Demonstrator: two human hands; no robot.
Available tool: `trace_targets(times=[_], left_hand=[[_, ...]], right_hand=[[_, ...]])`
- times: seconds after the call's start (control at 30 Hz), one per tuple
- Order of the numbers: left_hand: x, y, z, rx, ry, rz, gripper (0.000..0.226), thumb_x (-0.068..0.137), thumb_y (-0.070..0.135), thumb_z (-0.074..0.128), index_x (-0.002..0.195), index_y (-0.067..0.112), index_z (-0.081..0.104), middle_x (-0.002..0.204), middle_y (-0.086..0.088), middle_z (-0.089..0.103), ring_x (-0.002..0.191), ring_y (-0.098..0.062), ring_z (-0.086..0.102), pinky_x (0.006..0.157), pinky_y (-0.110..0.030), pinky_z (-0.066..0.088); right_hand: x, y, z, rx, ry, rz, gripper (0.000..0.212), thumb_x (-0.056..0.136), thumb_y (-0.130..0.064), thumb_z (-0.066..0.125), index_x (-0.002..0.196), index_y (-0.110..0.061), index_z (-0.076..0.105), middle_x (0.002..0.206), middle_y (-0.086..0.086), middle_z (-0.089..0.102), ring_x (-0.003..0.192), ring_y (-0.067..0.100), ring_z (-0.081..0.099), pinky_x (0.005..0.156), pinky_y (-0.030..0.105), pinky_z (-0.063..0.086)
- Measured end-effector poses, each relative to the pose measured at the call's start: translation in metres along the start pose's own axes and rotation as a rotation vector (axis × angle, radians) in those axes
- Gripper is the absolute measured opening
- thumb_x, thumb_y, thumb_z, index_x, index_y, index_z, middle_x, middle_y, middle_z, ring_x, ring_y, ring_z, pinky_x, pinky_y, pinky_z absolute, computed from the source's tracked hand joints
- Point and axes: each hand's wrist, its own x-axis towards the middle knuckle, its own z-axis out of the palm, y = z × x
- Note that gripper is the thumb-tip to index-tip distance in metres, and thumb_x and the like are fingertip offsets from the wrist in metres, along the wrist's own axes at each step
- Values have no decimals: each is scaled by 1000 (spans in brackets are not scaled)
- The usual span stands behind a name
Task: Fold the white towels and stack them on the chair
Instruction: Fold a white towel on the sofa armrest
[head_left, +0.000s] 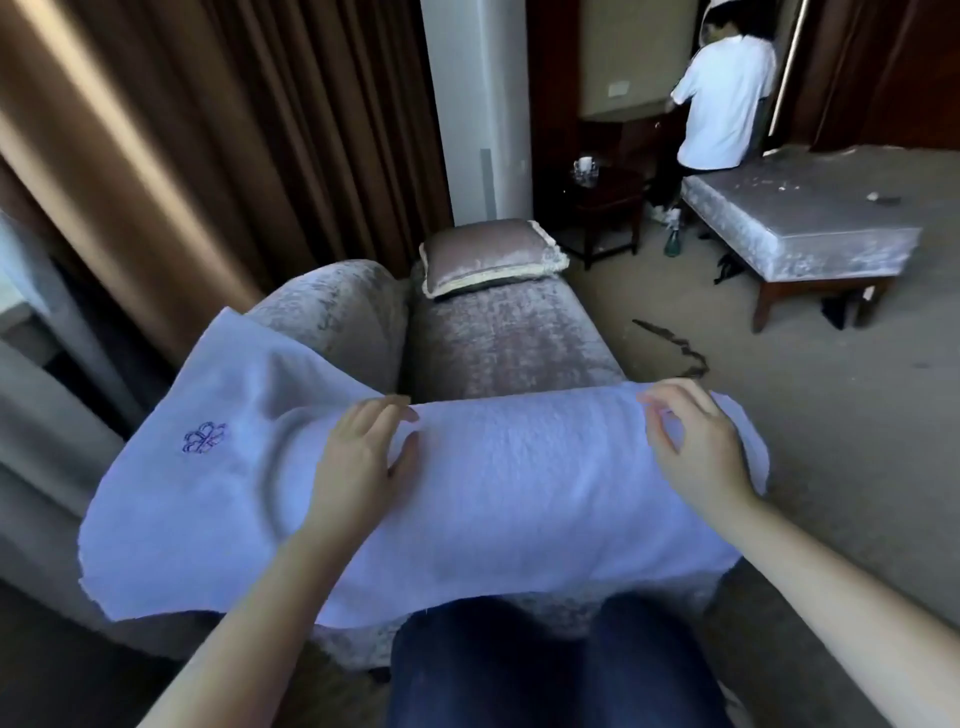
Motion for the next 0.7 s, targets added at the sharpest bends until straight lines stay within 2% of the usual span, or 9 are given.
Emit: trace_targets(times=[0.1, 0.23, 0.3, 0.4, 0.5, 0.57, 0.63, 0.7], left_hand=[[-39, 50, 19, -35, 12, 160, 19, 90, 20, 52, 93, 7, 66, 106, -3, 64, 94, -25, 57, 82, -34, 44], [-74, 77, 47, 33, -20, 256, 10, 86, 13, 63, 94, 7, 66, 108, -8, 62, 101, -30, 57, 92, -42, 44], [-86, 84, 57, 68, -52, 267, 19, 83, 13, 66, 101, 7, 66, 116, -11, 61, 113, -32, 55, 100, -48, 41], [-104, 100, 67, 112, -76, 266, 35, 81, 10, 65, 115, 8, 58, 131, -12, 56, 127, -32, 47, 108, -51, 33], [-126, 107, 83, 216, -160, 266, 64, 75, 6, 73, 132, 12, 45, 150, -14, 38, 141, -33, 32, 112, -56, 27], [-135, 102, 92, 293, -160, 231, 79, 69, -1, 77, 138, 12, 42, 155, -17, 28, 144, -37, 24, 116, -56, 19], [-141, 98, 101, 333, -106, 210, 80, 68, -12, 71, 139, 11, 41, 155, -20, 26, 145, -39, 19, 118, -56, 13], [-146, 91, 106, 342, -46, 195, 71, 71, -16, 62, 134, 8, 41, 153, -24, 29, 146, -40, 17, 118, -57, 11]], right_hand=[[-61, -11, -11, -31, 2, -23, 24, 92, -18, 49, 93, -6, 69, 97, 3, 63, 95, 13, 57, 89, 9, 38], [-128, -15, -12, -62, -52, -31, 20, 90, -13, 50, 90, -7, 69, 97, 0, 62, 89, 17, 56, 84, 25, 46], [-150, -17, -8, -62, -69, -2, 18, 88, -11, 51, 89, -7, 68, 97, -1, 61, 87, 19, 58, 80, 31, 48], [-167, -22, -2, -66, -70, 38, 15, 87, -7, 53, 89, -7, 68, 95, 1, 62, 85, 22, 60, 79, 32, 49], [-185, -28, 6, -67, -81, 91, 12, 84, -3, 59, 90, -7, 69, 95, 2, 62, 88, 22, 61, 82, 32, 49], [-193, -32, 10, -56, -96, 96, 13, 82, -2, 59, 91, -7, 68, 95, 3, 61, 90, 20, 59, 86, 29, 47], [-195, -35, 12, -51, -95, 100, 14, 82, -2, 58, 91, -7, 68, 96, 3, 60, 91, 18, 57, 87, 27, 45], [-195, -39, 13, -50, -86, 103, 15, 82, -3, 58, 92, -7, 68, 96, 3, 60, 92, 17, 56, 88, 25, 44]])
